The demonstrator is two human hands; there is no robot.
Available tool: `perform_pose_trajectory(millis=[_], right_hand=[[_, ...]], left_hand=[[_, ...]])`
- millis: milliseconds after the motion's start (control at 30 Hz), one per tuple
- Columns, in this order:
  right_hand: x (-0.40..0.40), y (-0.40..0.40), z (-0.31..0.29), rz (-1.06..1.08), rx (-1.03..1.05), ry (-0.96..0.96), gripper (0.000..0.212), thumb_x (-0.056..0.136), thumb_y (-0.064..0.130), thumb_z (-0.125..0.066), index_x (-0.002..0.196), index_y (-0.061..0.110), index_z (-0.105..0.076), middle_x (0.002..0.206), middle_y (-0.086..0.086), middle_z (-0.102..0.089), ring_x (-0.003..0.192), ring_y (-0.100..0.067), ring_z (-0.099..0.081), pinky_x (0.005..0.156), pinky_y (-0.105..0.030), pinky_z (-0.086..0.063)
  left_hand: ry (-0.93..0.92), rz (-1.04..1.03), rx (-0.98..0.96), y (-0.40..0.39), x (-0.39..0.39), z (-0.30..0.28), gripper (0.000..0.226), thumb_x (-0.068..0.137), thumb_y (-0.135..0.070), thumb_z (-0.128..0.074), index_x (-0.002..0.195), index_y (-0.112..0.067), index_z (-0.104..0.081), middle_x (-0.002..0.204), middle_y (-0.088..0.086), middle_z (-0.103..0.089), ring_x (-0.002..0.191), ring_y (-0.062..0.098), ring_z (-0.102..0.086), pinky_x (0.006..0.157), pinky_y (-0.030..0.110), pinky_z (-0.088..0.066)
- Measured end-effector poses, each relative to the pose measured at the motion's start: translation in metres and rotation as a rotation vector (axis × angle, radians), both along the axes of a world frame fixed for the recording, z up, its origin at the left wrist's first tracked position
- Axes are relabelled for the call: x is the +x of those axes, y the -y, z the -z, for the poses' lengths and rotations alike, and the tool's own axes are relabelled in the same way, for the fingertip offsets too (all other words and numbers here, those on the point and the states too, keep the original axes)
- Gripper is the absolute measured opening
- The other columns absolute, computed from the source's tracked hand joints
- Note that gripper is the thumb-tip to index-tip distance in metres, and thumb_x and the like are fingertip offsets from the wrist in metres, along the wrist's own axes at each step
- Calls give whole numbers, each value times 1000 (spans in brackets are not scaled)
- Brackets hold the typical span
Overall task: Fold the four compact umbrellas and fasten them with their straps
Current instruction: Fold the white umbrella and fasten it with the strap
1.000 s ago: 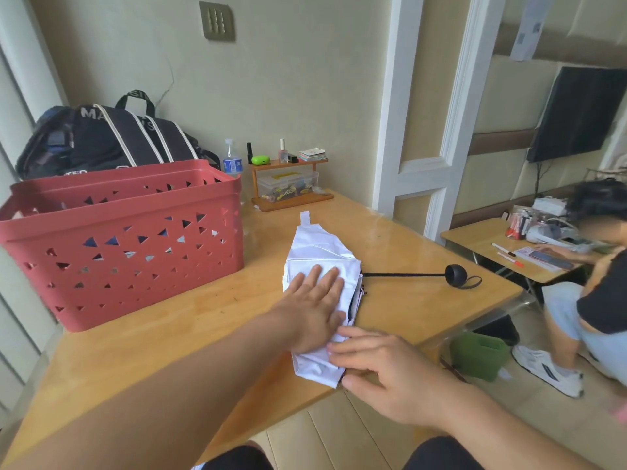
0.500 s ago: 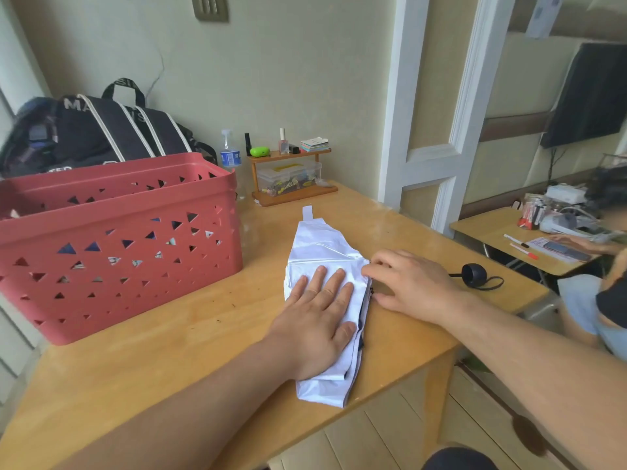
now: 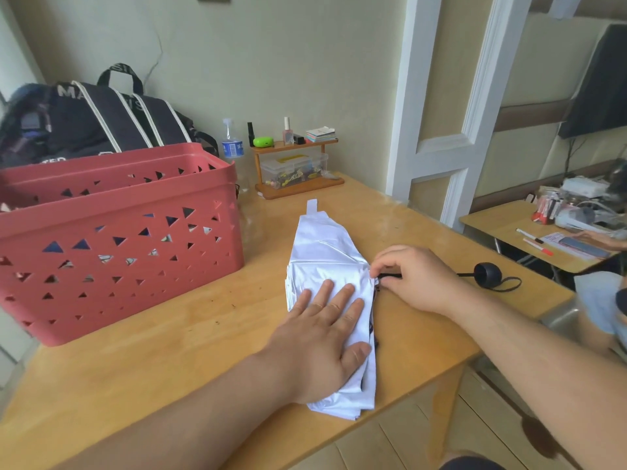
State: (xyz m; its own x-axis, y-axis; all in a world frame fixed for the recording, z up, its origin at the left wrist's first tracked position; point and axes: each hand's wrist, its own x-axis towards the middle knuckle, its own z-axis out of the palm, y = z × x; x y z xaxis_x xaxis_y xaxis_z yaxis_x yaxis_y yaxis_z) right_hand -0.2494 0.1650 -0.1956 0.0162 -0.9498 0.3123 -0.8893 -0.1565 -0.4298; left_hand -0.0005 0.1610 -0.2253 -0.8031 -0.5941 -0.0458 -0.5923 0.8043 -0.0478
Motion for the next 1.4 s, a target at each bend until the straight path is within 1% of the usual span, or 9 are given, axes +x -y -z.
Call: perform_pose_trajectory(millis=[133,300,567,667,833,1067,1167,1267,1400], right_hand=[[20,-7,0,102,-203,56,32,88,0,-63,95,26,-80,106,15,-64,104,-8,-51,91,0,-29],[63,-12,16,29,-195,140,17,90,12,-66,92,24,-77,88,12,-63,77,1,-56,72,-11,-38],[56,-12,26,9,2,226,25,99,7,-59,94,23,-77,93,17,-64,88,8,-57,76,-8,-37],[54,-15,21,36,48,347,35,99,6,-58,89,34,-77,99,19,-70,93,8,-61,80,-11,-42],[54,-25,16,51,-24,287,31,99,7,-59,99,31,-78,105,19,-68,97,9,-59,84,-5,-39],[73,-29,21,-24,-97,16,24,95,27,-71,118,21,-76,117,7,-58,115,-16,-48,105,-18,-29],[75,-35,23,-40,55,10,42,92,49,-68,128,27,-68,123,10,-50,123,-15,-44,112,-25,-31],[76,-46,23,-76,165,-57,55,88,66,-45,129,32,-60,126,11,-42,121,-15,-35,110,-27,-32],[84,-55,19,-67,214,-166,49,100,55,-50,144,33,-47,145,9,-30,141,-20,-25,119,-37,-29]], left_hand=[[52,59,83,11,7,-6,76,103,-69,-9,163,-32,20,166,-11,34,151,15,38,126,43,17],[-32,0,77,0,10,-5,83,101,-72,-13,163,-27,20,168,-12,30,150,12,39,127,43,17],[43,-15,189,-66,18,-9,78,106,-66,-19,161,-32,24,166,3,37,149,29,40,126,46,17],[-73,14,170,-72,19,-7,57,107,-55,-28,157,-60,-1,172,5,23,155,33,30,125,52,19],[-188,-67,175,-78,26,-9,29,105,-60,-30,123,-38,-36,173,-5,-4,160,25,12,125,64,1],[65,-27,146,-101,18,-14,67,87,-60,-4,149,-35,-2,171,13,19,156,41,23,121,68,13],[79,50,220,-97,26,-49,56,97,-64,-23,150,-48,-28,161,5,-38,147,26,-32,121,58,-24],[-295,-56,375,-54,29,-90,22,105,-37,-45,114,-45,-63,93,-19,-68,85,5,-59,75,19,-46],[-429,-96,93,6,14,-72,31,103,-30,-48,126,-32,-69,122,-7,-72,110,18,-64,92,31,-50]])
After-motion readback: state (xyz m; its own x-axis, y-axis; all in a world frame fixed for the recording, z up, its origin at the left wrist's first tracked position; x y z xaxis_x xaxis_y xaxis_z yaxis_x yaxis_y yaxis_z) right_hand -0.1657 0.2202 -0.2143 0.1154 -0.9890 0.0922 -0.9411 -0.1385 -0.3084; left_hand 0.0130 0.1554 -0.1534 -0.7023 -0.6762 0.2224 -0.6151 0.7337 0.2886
